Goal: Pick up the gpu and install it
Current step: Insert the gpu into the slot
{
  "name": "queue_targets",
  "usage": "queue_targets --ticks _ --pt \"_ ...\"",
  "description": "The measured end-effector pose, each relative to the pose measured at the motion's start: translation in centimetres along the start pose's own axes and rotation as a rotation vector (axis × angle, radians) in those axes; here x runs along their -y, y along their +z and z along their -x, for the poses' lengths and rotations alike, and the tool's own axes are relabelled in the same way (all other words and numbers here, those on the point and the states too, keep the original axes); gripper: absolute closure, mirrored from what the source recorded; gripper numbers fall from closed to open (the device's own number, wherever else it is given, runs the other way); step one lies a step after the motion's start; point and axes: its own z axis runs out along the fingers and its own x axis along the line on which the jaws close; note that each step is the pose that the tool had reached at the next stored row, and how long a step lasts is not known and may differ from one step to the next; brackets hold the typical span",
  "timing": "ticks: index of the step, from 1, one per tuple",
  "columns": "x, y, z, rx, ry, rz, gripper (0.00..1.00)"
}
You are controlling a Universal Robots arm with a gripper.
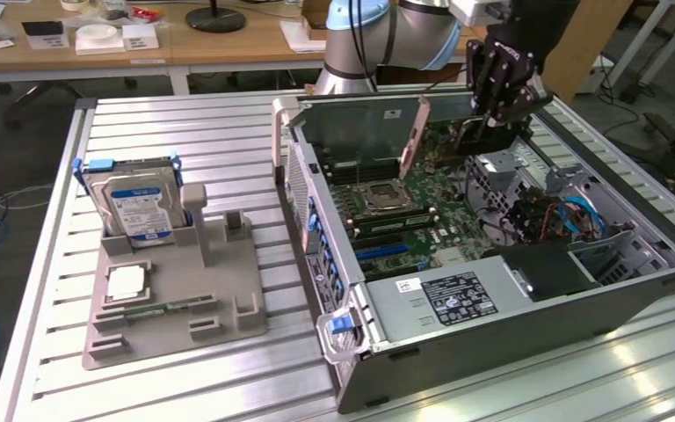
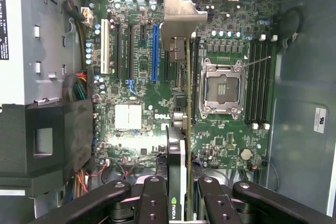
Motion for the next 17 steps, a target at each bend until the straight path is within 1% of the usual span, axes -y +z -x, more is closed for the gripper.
queue_targets --ticks 14,17 --pt "-0.01 0.08 -0.13 -0.0001 0.000 0.0000 0.73" --pt "-0.02 0.29 -0.13 0.0002 0.000 -0.0001 0.73"
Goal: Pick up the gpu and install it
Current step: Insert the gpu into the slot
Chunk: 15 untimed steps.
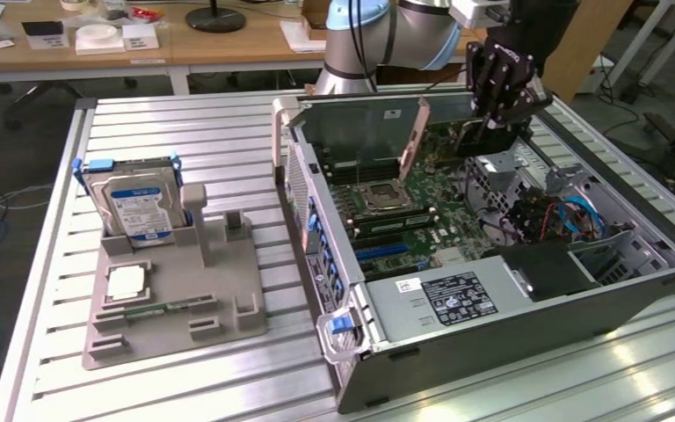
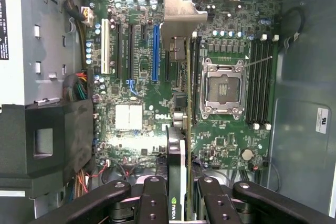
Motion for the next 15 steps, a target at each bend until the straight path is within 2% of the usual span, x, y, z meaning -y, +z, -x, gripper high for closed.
queue_targets --ticks 15 --pt "-0.02 0.66 -0.01 -0.0002 0.000 0.0000 0.73"
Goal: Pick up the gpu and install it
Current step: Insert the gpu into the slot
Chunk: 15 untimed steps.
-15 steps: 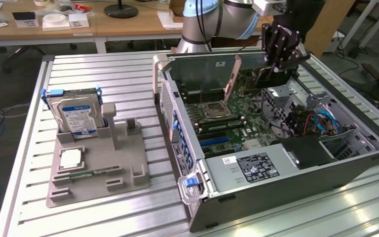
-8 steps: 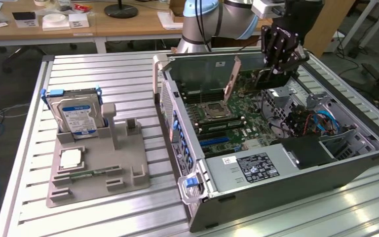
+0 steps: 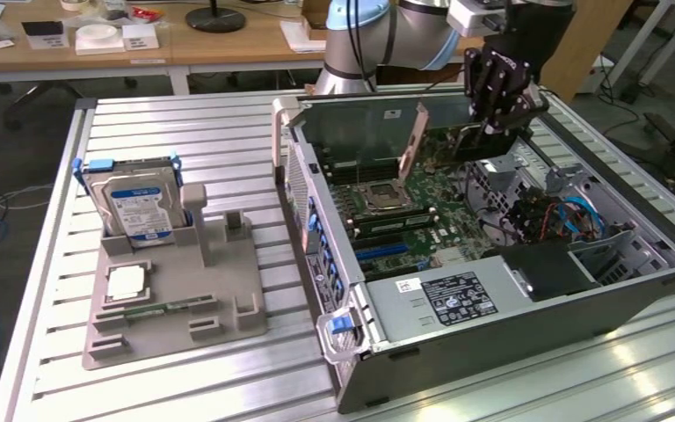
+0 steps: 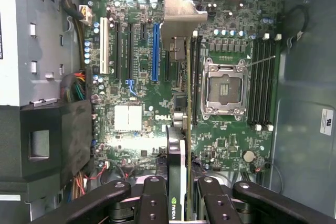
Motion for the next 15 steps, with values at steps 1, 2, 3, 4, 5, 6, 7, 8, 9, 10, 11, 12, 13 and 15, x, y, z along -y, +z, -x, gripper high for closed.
queue_targets --ticks 1,2,3,4,5,6,7,8,9,10,11,12,13,15 --pt "0.00 0.02 0.00 -0.0001 0.000 0.0000 0.73" --pt "0.00 0.05 0.00 -0.0001 0.000 0.0000 0.73" --pt "0.00 0.07 0.00 -0.0001 0.000 0.0000 0.73" --pt "-0.01 0.09 -0.01 0.0000 0.000 0.0001 0.73" --pt "-0.01 0.11 -0.01 0.0000 0.000 0.0001 0.73" --pt "-0.01 0.13 -0.01 0.0000 0.000 0.0001 0.73" --pt "-0.01 0.15 -0.01 -0.0001 0.000 0.0000 0.73" --pt "-0.01 0.17 -0.01 -0.0001 0.000 0.0001 0.73" --pt "-0.01 0.19 -0.01 0.0000 0.000 0.0000 0.73" --pt "-0.01 0.21 -0.01 0.0000 0.000 0.0000 0.73" --pt "-0.01 0.25 -0.01 0.0002 0.000 0.0000 0.73" --pt "-0.01 0.32 -0.01 0.0003 0.000 -0.0001 0.73" --pt "-0.02 0.39 -0.02 0.0002 0.000 0.0000 0.73" --pt "-0.02 0.58 -0.02 0.0001 0.000 0.0000 0.73"
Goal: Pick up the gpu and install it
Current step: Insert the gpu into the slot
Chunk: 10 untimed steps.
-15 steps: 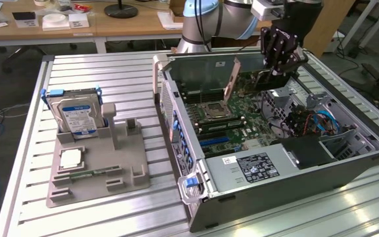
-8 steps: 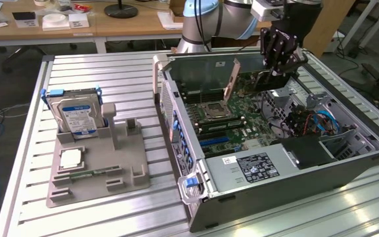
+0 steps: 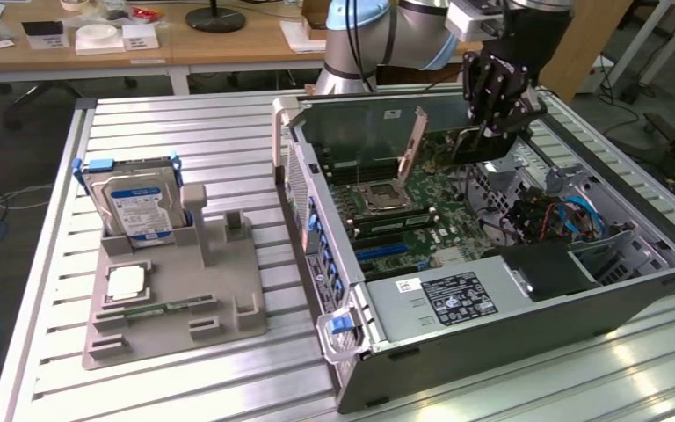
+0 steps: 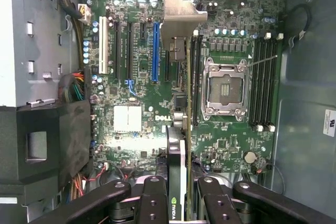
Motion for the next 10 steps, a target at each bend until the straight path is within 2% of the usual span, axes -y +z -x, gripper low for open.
queue_targets --ticks 10 --pt "-0.02 0.25 -0.60 -0.0001 0.000 0.0000 0.73"
